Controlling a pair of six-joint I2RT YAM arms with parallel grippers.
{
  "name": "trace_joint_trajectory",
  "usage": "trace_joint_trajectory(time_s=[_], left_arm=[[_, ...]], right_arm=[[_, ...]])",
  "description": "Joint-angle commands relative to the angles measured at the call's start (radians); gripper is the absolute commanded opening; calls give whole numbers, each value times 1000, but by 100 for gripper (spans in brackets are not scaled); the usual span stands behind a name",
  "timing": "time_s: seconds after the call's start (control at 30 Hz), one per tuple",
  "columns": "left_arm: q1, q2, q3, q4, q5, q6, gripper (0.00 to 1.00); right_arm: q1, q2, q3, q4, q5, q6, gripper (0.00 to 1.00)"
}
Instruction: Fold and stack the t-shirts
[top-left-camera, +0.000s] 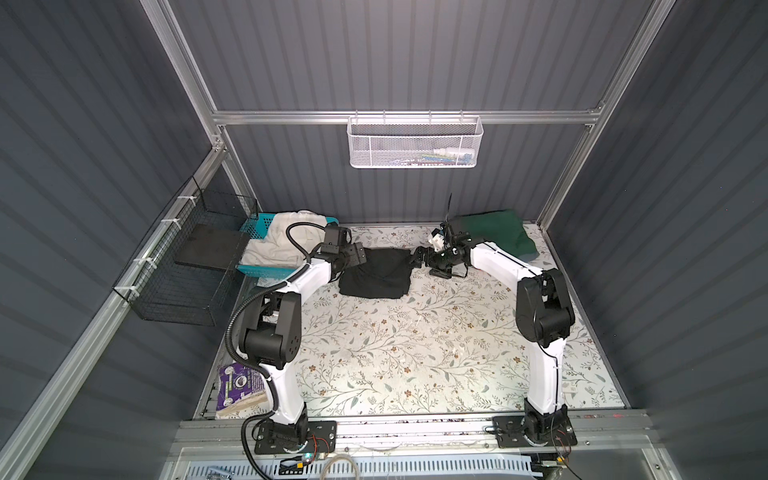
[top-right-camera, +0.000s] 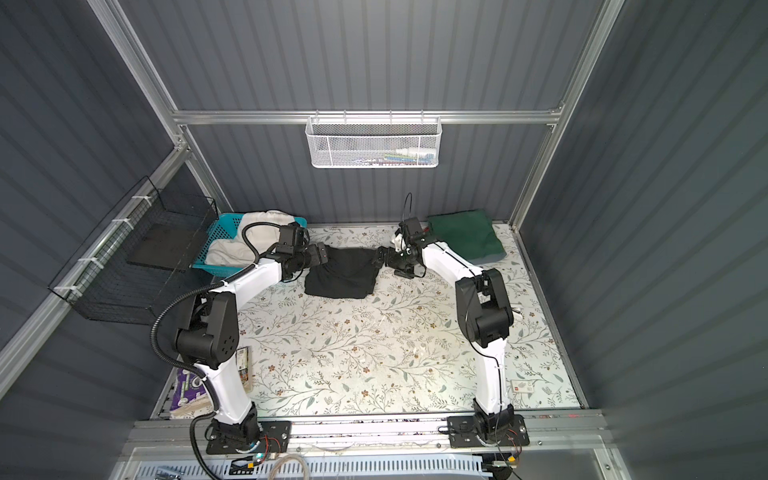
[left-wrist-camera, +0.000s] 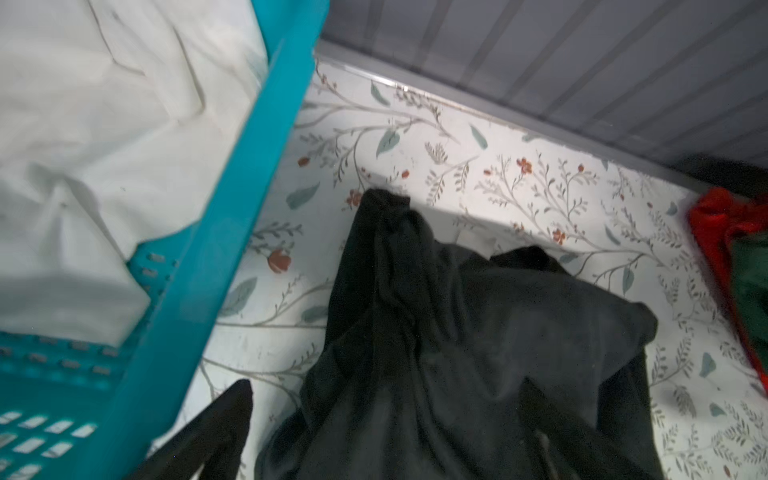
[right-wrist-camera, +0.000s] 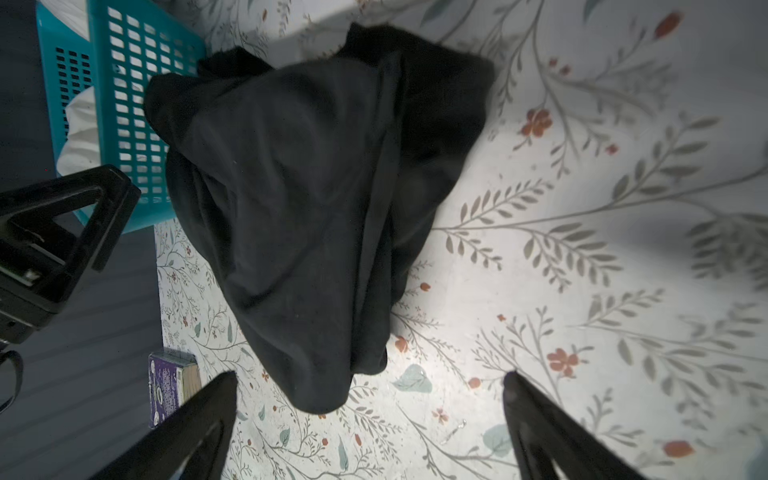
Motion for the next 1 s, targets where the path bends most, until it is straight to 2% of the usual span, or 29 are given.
trace_joint_trajectory(time_s=[0.0, 0.13, 0.27, 0.8, 0.97], left_arm=[[5, -10, -58, 25, 102, -40, 100], [6, 37, -49, 17, 122, -52, 100], [20, 93, -17, -13, 156, -82, 100], [44, 181, -16, 13, 215, -101, 100], [44, 181, -17, 2, 210, -93, 100]], right_arm=[[-2, 17, -65, 157, -48, 89, 99], [-3, 60, -87, 266, -100, 164, 99], [1, 98, -84, 322, -99, 215, 98], [49, 236, 91, 168, 19, 190, 87], [69, 285, 157, 115, 45, 186, 77]])
